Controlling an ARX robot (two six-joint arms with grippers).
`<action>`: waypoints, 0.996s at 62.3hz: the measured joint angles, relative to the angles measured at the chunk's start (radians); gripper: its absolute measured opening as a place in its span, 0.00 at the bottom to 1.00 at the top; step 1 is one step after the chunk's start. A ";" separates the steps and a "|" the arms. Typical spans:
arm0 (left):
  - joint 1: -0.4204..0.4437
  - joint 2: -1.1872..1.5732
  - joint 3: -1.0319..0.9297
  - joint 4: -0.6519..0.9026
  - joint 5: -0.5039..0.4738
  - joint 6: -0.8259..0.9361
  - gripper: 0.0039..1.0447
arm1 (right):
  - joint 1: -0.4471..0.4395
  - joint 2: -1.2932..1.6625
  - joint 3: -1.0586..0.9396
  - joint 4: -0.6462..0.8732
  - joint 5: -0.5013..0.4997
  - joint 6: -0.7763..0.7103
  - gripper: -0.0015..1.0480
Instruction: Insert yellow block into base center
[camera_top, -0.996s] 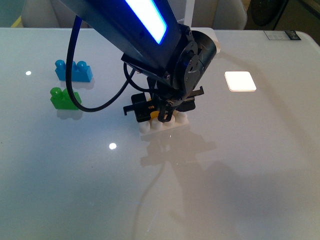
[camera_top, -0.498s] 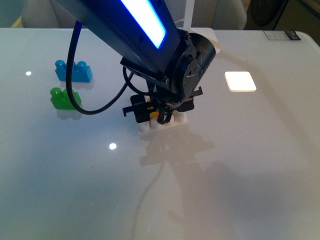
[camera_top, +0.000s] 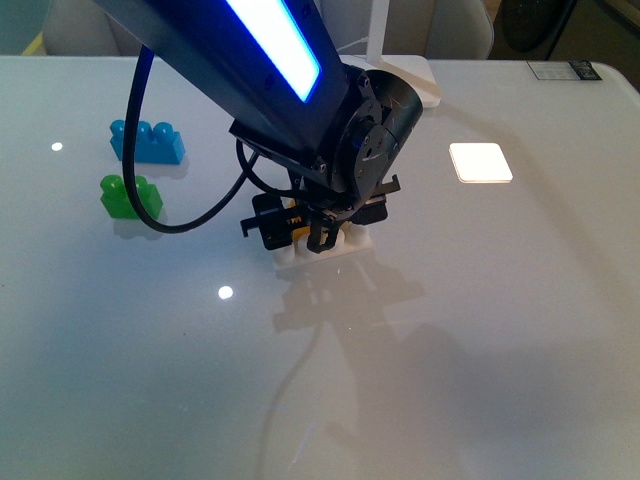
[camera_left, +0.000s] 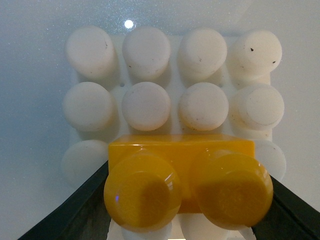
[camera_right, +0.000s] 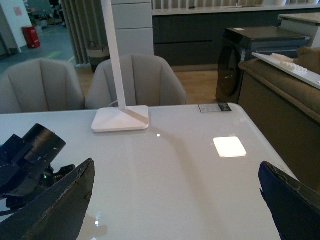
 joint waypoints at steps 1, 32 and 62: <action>0.000 0.000 0.000 0.002 0.002 -0.002 0.77 | 0.000 0.000 0.000 0.000 0.000 0.000 0.92; 0.009 -0.024 -0.026 0.019 0.025 -0.001 0.93 | 0.000 0.000 0.000 0.000 0.000 0.000 0.92; 0.034 -0.100 -0.116 0.037 0.077 0.046 0.93 | 0.000 0.000 0.000 0.000 0.000 0.000 0.92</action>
